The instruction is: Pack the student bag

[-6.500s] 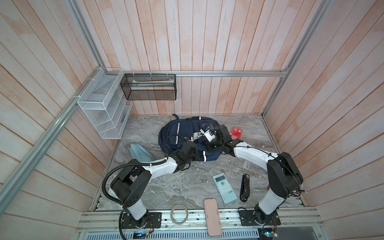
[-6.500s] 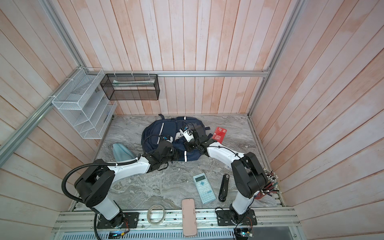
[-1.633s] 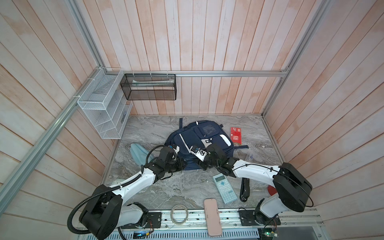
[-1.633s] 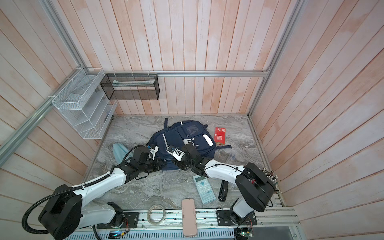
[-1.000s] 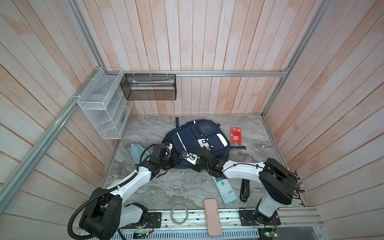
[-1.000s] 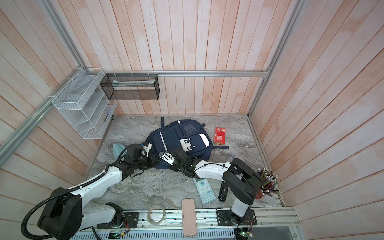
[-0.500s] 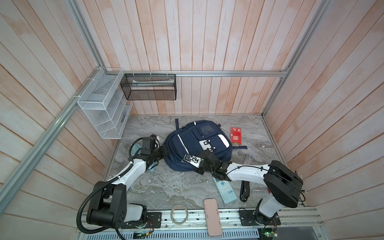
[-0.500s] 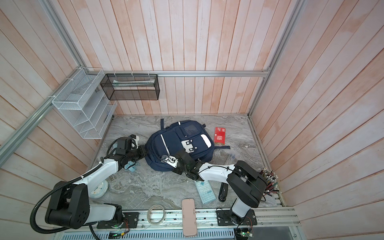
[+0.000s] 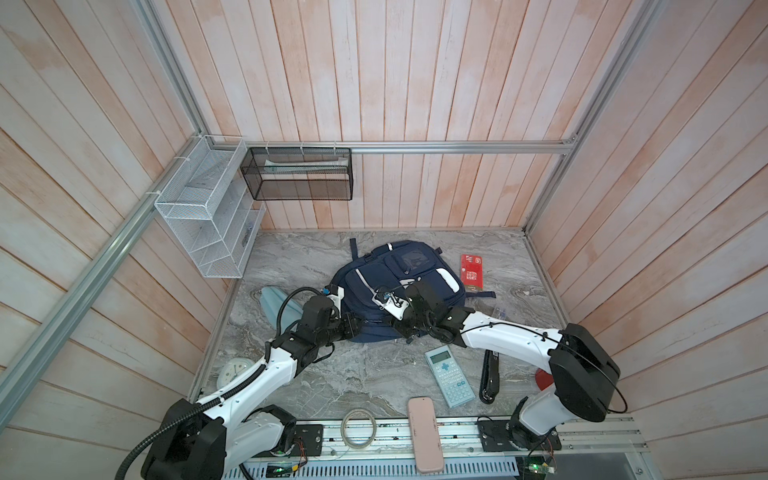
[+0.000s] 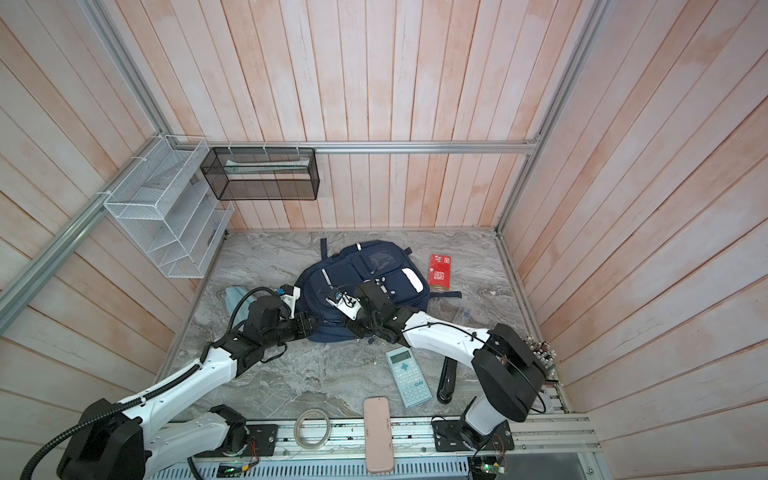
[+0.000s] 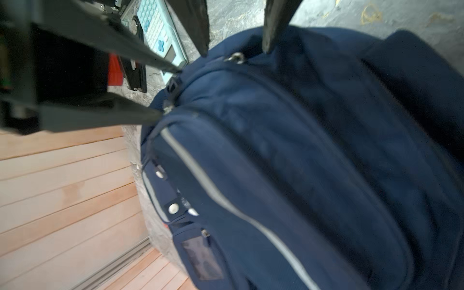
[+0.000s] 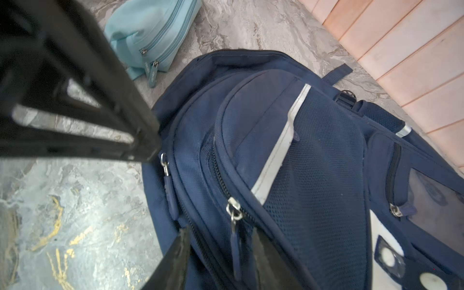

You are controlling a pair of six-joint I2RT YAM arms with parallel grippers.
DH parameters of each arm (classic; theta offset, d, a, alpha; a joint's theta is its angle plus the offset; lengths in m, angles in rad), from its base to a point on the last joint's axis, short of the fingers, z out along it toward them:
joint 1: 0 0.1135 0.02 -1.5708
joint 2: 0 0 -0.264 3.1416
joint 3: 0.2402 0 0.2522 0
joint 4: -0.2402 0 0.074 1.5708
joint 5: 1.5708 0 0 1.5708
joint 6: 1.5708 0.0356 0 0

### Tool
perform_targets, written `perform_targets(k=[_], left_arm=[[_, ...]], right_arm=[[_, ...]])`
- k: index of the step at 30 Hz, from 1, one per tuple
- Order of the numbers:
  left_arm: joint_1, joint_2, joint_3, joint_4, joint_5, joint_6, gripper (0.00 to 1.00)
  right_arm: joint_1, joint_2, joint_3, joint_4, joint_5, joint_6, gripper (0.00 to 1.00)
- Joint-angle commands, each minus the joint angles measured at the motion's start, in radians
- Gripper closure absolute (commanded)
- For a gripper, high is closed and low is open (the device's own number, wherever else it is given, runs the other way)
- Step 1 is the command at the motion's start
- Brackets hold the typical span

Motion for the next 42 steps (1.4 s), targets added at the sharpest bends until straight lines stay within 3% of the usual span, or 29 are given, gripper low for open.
perform_targets(k=[1, 7, 10, 13, 16, 22, 32, 34, 35, 36, 38, 40, 42], left_arm=[[0.002, -0.020, 0.007, 0.021, -0.065, -0.026, 0.66], [0.039, 0.042, 0.003, 0.071, -0.057, -0.012, 0.67], [0.054, 0.056, 0.002, 0.089, -0.048, -0.007, 0.68], [0.059, 0.051, 0.005, 0.083, -0.049, 0.002, 0.68], [0.068, 0.044, 0.008, 0.072, -0.045, 0.010, 0.68], [0.079, 0.043, -0.008, 0.079, -0.036, 0.004, 0.68], [0.087, 0.054, -0.020, 0.104, -0.018, -0.001, 0.68], [0.088, 0.058, -0.019, 0.105, -0.016, -0.001, 0.68], [0.089, 0.061, -0.017, 0.105, -0.017, 0.000, 0.68], [0.088, 0.061, -0.015, 0.103, -0.016, 0.002, 0.68], [0.088, 0.057, -0.013, 0.099, -0.013, 0.005, 0.69], [0.089, 0.046, -0.010, 0.095, -0.015, 0.009, 0.69], [0.086, 0.032, 0.003, 0.079, -0.028, 0.019, 0.69]], right_arm=[[0.009, 0.071, 0.098, -0.155, 0.098, 0.010, 0.57], [0.007, 0.040, 0.148, -0.339, 0.057, 0.031, 0.59], [0.006, -0.024, 0.111, -0.277, 0.036, 0.072, 0.56], [0.007, -0.041, 0.044, -0.064, 0.098, 0.086, 0.43], [0.004, 0.033, 0.115, -0.028, 0.109, 0.061, 0.40], [0.017, 0.215, 0.286, -0.137, 0.022, -0.035, 0.40], [0.024, 0.346, 0.360, -0.162, 0.133, -0.069, 0.37], [0.024, 0.354, 0.371, -0.161, 0.151, -0.084, 0.42], [0.026, 0.351, 0.367, -0.142, 0.177, -0.082, 0.51], [0.024, 0.345, 0.360, -0.130, 0.187, -0.087, 0.61], [0.024, 0.323, 0.346, -0.106, 0.233, -0.096, 0.92], [0.019, 0.294, 0.335, -0.093, 0.241, -0.103, 1.00], [0.009, 0.260, 0.330, -0.090, 0.203, -0.097, 1.00]])
